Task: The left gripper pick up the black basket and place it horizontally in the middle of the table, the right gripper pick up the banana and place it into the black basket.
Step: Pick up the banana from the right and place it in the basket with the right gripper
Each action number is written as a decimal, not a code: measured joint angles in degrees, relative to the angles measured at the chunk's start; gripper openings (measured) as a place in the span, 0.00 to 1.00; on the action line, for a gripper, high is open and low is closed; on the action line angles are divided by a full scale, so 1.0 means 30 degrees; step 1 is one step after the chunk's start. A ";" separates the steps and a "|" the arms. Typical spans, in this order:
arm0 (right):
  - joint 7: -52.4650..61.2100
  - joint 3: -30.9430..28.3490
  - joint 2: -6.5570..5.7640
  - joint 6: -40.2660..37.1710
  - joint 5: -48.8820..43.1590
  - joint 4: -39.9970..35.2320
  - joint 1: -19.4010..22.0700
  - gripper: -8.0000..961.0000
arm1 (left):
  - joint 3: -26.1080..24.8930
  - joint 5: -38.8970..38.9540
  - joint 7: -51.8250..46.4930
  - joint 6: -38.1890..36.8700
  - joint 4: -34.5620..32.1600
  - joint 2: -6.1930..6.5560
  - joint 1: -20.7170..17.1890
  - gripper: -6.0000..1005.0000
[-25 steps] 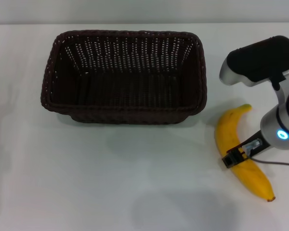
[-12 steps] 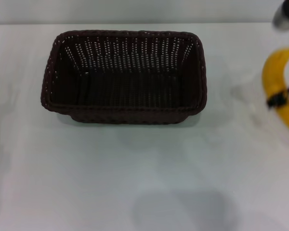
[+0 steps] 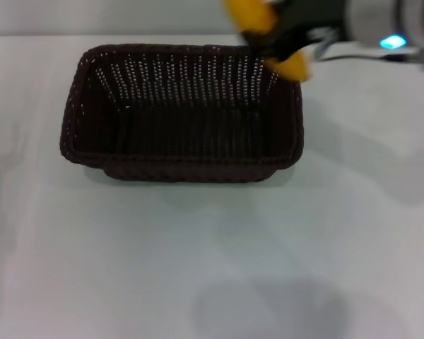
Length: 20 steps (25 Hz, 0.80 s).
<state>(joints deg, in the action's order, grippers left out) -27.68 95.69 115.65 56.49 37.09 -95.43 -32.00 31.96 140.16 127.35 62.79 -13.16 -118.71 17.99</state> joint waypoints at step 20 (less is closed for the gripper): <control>-0.3019 0.2665 -0.0058 -0.7285 0.2280 0.1563 0.2312 0.91 | 0.0084 -0.0087 0.1615 0.0169 -0.0085 -0.0051 0.0010 0.87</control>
<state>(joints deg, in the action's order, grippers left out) -36.73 103.69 115.48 34.63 43.93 -90.74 -25.06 32.22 139.90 132.20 63.30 -13.41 -118.86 18.02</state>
